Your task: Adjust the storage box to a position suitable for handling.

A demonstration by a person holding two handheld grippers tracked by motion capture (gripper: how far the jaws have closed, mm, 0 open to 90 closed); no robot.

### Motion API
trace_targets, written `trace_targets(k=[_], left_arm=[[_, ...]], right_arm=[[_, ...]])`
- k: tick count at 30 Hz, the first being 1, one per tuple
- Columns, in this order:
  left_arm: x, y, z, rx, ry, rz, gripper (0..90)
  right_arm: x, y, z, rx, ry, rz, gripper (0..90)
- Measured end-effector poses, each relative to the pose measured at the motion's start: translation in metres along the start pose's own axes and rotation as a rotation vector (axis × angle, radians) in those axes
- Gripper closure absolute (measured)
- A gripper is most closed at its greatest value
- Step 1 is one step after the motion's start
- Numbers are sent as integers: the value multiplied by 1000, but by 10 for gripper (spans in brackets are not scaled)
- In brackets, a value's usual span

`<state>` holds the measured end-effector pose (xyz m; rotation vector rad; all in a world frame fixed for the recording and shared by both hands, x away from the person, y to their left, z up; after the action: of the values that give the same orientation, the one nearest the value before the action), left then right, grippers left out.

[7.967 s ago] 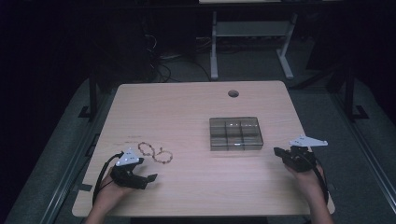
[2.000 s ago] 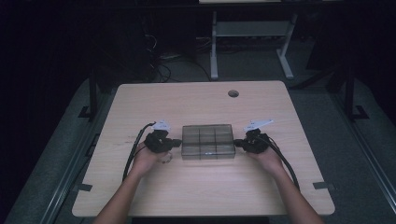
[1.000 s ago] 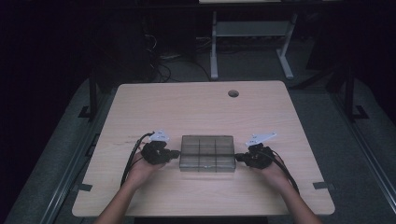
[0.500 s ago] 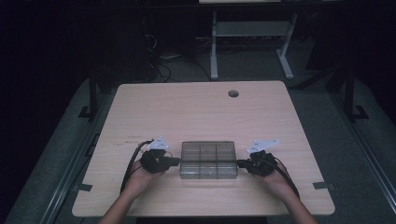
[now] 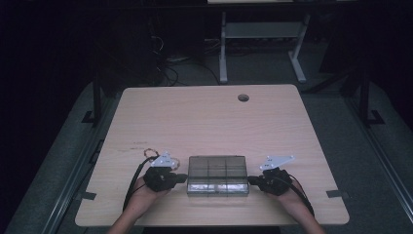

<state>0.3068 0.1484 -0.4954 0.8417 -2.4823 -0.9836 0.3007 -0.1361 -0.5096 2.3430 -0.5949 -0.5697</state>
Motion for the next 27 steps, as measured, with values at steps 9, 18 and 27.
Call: trace_targets(k=[9,18,27], left_arm=[[9,6,12,-5,3,3,900],[16,12,18,-9,-5,2,900],[18,13,19,-10,-42,-19,899]], right_arm=[[-14,1,5,-7,8,7,900],[-21,3,9,-3,-3,-9,900],[-24,2,12,-12,18,-23,899]])
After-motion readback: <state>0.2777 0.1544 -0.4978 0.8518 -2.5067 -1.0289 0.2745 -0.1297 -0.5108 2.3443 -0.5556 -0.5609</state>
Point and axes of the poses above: each handheld gripper's, and its own axes: y roughly backward along the jaws, z roughly out of its underside, x roughly to its right, the point moved 7 cm from there along -y, roughly forward along the jaws, and after that the axes turned 7 degrees about -z, right-handed, at the moved point
